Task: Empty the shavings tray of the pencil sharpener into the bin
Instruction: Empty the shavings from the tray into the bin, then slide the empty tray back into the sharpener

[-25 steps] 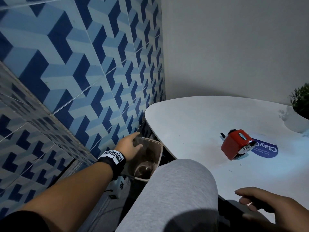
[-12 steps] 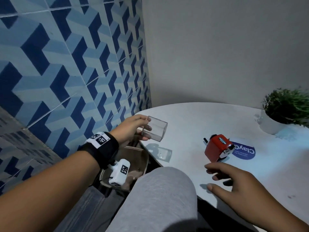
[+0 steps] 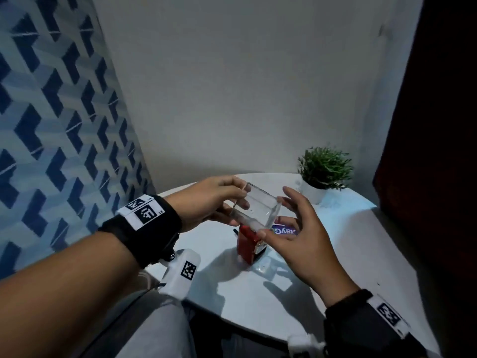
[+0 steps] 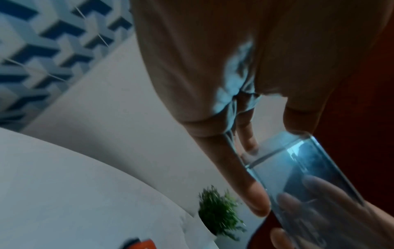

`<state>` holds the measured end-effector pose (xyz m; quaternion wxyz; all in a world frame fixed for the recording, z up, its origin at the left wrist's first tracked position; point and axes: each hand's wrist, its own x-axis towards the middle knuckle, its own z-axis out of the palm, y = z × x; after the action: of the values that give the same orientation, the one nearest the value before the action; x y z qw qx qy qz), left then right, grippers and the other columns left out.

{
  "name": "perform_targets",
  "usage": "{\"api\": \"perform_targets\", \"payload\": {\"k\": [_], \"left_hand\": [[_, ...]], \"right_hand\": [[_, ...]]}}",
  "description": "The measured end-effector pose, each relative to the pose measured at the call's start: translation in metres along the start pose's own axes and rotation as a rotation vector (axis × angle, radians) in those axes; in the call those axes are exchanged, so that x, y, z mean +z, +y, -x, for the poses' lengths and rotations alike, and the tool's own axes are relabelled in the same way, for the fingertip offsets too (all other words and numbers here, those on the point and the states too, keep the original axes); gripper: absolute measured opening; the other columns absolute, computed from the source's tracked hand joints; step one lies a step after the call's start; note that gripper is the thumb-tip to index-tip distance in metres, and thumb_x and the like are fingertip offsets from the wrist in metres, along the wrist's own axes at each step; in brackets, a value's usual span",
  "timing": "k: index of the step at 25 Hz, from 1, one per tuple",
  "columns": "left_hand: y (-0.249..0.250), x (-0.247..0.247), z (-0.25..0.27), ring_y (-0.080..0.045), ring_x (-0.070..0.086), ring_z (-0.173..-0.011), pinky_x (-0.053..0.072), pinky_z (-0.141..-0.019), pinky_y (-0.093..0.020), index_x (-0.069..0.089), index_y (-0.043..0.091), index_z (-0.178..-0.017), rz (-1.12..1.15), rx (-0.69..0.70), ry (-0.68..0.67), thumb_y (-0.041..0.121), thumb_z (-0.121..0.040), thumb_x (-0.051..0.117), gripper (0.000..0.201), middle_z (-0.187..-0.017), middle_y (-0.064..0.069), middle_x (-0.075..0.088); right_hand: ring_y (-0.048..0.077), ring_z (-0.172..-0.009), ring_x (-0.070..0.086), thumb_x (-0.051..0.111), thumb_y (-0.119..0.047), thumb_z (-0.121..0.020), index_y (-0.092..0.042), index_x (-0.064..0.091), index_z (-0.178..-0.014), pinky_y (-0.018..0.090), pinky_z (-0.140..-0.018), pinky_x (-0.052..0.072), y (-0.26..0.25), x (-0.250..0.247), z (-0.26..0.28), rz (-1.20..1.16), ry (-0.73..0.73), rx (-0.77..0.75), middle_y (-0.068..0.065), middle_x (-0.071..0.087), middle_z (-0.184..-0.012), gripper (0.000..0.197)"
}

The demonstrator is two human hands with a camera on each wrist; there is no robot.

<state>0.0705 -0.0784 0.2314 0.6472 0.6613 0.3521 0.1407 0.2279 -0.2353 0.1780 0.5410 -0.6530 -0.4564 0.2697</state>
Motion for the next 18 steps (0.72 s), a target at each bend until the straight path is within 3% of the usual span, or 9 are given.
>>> {"api": "perform_targets", "payload": {"k": [2,5,8,10,12,13,15,18], "left_hand": [[-0.001,0.022,-0.012,-0.039,0.065,-0.091,0.060,-0.084,-0.043,0.061,0.002,-0.129,0.020,-0.018,-0.034,0.014,-0.103,0.059,0.028,-0.106,-0.017,0.068],[-0.015,0.043,-0.028,-0.041,0.071,-0.090,0.054,-0.090,-0.049,0.068,0.009,-0.126,0.119,-0.044,-0.026,0.030,-0.101,0.063,0.034,-0.112,-0.022,0.072],[-0.044,0.056,-0.051,-0.026,0.071,-0.081,0.054,-0.082,-0.036,0.070,0.012,-0.124,0.162,-0.038,0.145,0.031,-0.102,0.060,0.031,-0.124,-0.025,0.069],[-0.076,0.058,-0.068,-0.021,0.067,-0.095,0.053,-0.080,-0.024,0.064,0.014,-0.132,-0.124,-0.046,0.292,0.025,-0.100,0.064,0.034,-0.130,-0.017,0.065],[-0.110,0.060,-0.084,-0.028,0.060,-0.126,0.048,-0.096,-0.030,0.050,0.019,-0.148,-0.399,-0.123,0.323,0.031,-0.090,0.077,0.065,-0.149,-0.017,0.053],[-0.123,0.062,-0.091,-0.031,0.056,-0.134,0.046,-0.101,-0.034,0.042,0.019,-0.154,-0.464,-0.162,0.314,0.036,-0.084,0.083,0.083,-0.154,-0.017,0.047],[-0.143,0.066,-0.104,-0.032,0.058,-0.130,0.049,-0.102,-0.037,0.032,0.018,-0.159,-0.536,-0.200,0.298,0.045,-0.072,0.091,0.108,-0.154,-0.016,0.048],[-0.158,0.076,-0.117,-0.025,0.060,-0.108,0.050,-0.091,-0.034,0.027,0.021,-0.160,-0.548,-0.183,0.277,0.045,-0.069,0.093,0.115,-0.142,-0.010,0.059]], "right_hand": [[0.010,-0.110,0.069,0.090,-0.020,-0.075,-0.042,0.054,-0.137,0.028,-0.086,0.061,0.007,-0.015,0.000,0.006,0.045,-0.003,-0.018,0.062,-0.132,0.074],[0.007,-0.100,0.072,0.090,-0.017,-0.075,-0.038,0.063,-0.122,0.026,-0.080,0.062,0.016,-0.033,0.002,0.021,0.082,0.024,-0.016,0.068,-0.119,0.059],[-0.006,-0.094,0.070,0.091,-0.024,-0.073,-0.035,0.062,-0.122,0.019,-0.078,0.057,0.025,-0.049,0.007,0.072,0.114,0.073,-0.017,0.069,-0.115,0.058],[-0.012,-0.093,0.066,0.089,-0.031,-0.071,-0.035,0.061,-0.125,0.025,-0.079,0.059,0.028,-0.055,0.012,0.106,0.112,0.111,-0.021,0.068,-0.112,0.061],[-0.010,-0.092,0.064,0.088,-0.035,-0.071,-0.037,0.060,-0.127,0.037,-0.078,0.063,0.030,-0.058,0.018,0.132,0.091,0.150,-0.025,0.065,-0.109,0.063],[-0.006,-0.091,0.065,0.087,-0.036,-0.071,-0.037,0.059,-0.128,0.039,-0.078,0.064,0.029,-0.059,0.020,0.147,0.077,0.158,-0.026,0.064,-0.109,0.064],[-0.001,-0.087,0.066,0.087,-0.035,-0.071,-0.035,0.059,-0.129,0.038,-0.080,0.063,0.033,-0.061,0.021,0.185,0.055,0.170,-0.024,0.063,-0.111,0.064],[0.005,-0.080,0.071,0.089,-0.027,-0.073,-0.034,0.060,-0.124,0.039,-0.080,0.063,0.042,-0.062,0.019,0.204,0.061,0.208,-0.024,0.063,-0.108,0.059]]}}
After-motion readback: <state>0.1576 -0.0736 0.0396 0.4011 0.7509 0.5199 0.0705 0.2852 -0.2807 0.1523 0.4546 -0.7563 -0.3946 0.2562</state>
